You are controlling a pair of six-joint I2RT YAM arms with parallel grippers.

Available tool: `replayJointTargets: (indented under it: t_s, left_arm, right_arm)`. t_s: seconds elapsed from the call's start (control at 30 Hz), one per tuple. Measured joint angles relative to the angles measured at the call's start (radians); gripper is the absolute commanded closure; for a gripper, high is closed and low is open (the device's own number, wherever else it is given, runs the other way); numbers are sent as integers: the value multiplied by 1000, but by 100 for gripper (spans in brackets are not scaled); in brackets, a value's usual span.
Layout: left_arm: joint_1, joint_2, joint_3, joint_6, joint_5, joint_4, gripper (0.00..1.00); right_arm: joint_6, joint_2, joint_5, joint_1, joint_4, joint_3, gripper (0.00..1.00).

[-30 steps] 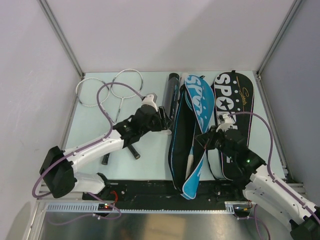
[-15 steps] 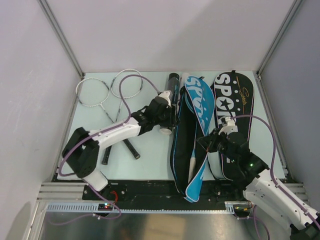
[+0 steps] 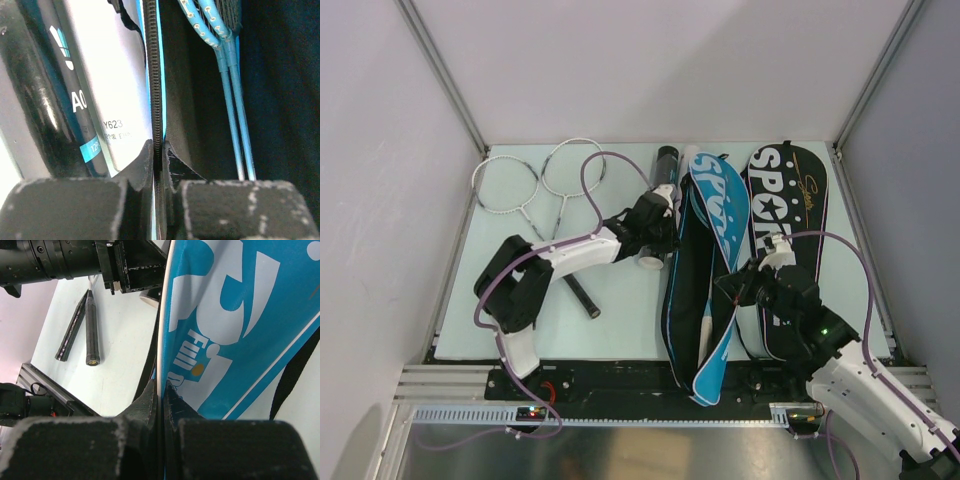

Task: Pack up the badminton gear
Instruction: Adjust the racket bag at the center of the board.

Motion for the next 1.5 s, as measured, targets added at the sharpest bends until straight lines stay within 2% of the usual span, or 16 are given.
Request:
replayJointTargets:
  t_s: [0.23, 0.3, 0.53, 0.77, 1.07, 1.5]
  left_arm:
    - [11, -9, 1, -48, 67, 24, 100]
    - [14, -21, 1, -73, 89, 36, 100]
    - [16, -71, 1, -190, 153, 90, 100]
    - [6, -78, 3, -293, 148, 108, 100]
    - [-26, -78, 11, -364, 110, 118, 100]
    - [-49, -78, 46, -413, 79, 116, 100]
  right_arm:
    - [-8, 6, 2, -3, -2, 0, 96]
    - [-11, 10, 5, -3, -3, 0, 92]
    - [-2, 29, 30, -3, -3, 0, 62]
    - [43, 116, 47, 3, 10, 14, 47]
    - [64, 169, 129, 91, 17, 43, 35]
    - [62, 316, 373, 256, 7, 133, 28]
